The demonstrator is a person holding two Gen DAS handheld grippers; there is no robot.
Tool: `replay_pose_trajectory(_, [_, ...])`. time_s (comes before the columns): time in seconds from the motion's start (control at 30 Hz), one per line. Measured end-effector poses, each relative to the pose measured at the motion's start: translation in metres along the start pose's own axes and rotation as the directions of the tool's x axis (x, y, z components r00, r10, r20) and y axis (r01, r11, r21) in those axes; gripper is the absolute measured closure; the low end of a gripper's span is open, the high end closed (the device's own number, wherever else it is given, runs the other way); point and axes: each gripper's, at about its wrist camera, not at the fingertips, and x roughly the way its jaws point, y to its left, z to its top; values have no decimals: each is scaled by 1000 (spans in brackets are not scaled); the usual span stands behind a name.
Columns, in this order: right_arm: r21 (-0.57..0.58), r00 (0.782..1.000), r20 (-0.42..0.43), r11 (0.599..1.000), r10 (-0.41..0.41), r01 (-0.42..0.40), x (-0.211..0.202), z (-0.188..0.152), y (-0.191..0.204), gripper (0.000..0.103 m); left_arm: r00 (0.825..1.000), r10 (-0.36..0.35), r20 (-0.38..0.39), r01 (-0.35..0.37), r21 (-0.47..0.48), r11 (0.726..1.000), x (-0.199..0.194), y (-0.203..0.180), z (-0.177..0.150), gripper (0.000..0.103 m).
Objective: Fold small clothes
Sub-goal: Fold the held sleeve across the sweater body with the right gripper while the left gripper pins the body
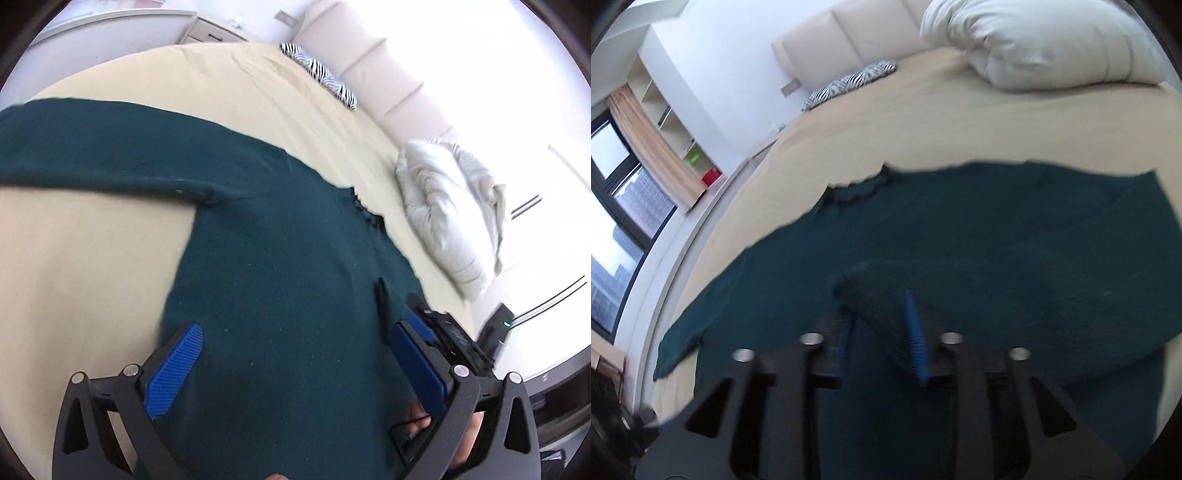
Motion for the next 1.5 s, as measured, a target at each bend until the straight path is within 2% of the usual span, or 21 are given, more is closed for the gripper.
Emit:
replay_pose_trajectory(0.03, [14, 1000, 13, 1000, 9, -9, -6, -5, -3, 45, 999, 10, -43, -9, 25, 1000, 10, -10, 6, 0])
replay_pose_trajectory(0.1, [14, 999, 35, 1000, 17, -17, -20, -11, -8, 39, 998, -5, -67, 9, 58, 998, 24, -25, 11, 0])
replay_pose_trajectory(0.2, [30, 996, 61, 998, 58, -60, -49, -21, -25, 38, 998, -13, -62, 19, 87, 996, 49, -48, 14, 1])
replay_pose_trajectory(0.23, [48, 996, 67, 996, 65, -69, -59, -24, -35, 38, 996, -23, -82, 32, 108, 994, 65, -61, 15, 2])
replay_pose_trajectory(0.37, [220, 996, 83, 974, 38, -56, -82, -27, -84, 38, 984, -39, -172, 69, 172, 983, 112, -101, 4, 28])
replay_pose_trajectory(0.43, [341, 993, 97, 936, 60, -90, -91, -34, -117, 38, 974, -33, -222, 80, 205, 976, 142, -126, 2, 30])
replay_pose_trajectory(0.5, [401, 992, 109, 910, 65, -104, -97, -42, -140, 38, 971, -5, -239, 66, 247, 967, 158, -137, -2, 33])
replay_pose_trajectory(0.53, [418, 992, 112, 902, 64, -106, -98, -45, -150, 38, 969, 11, -247, 56, 263, 963, 168, -144, -4, 36])
replay_pose_trajectory(0.6, [433, 988, 129, 891, 89, -137, -97, -51, -159, 38, 962, 31, -271, 47, 276, 960, 188, -153, -4, 48])
replay_pose_trajectory(0.67, [427, 987, 134, 893, 93, -142, -97, -49, -164, 38, 961, 49, -274, 34, 292, 956, 198, -156, -6, 69])
replay_pose_trajectory(0.73, [410, 986, 141, 901, 95, -145, -97, -48, -167, 38, 962, 61, -267, 25, 309, 951, 198, -156, -9, 81])
replay_pose_trajectory(0.83, [401, 981, 164, 901, 104, -162, -96, -66, -165, 38, 964, 51, -262, 35, 313, 949, 195, -152, -9, 92])
replay_pose_trajectory(0.97, [406, 977, 180, 896, 114, -179, -83, -62, -158, 38, 972, 32, -231, 40, 300, 953, 182, -144, 0, 94])
replay_pose_trajectory(1.13, [400, 976, 186, 899, 114, -181, -72, -60, -152, 38, 991, 48, -125, -10, 287, 958, 154, -126, 30, 94])
replay_pose_trajectory(1.3, [412, 973, 197, 890, 124, -196, -63, -56, -146, 38, 993, 93, -69, -75, 232, 970, 144, -90, 59, 94])
replay_pose_trajectory(1.4, [440, 973, 192, 875, 129, -203, -65, -53, -148, 38, 993, 98, -63, -83, 209, 974, 146, -71, 67, 94])
replay_pose_trajectory(1.5, [493, 974, 174, 844, 144, -212, -65, -45, -152, 37, 995, 90, -35, -81, 203, 976, 147, -69, 69, 94])
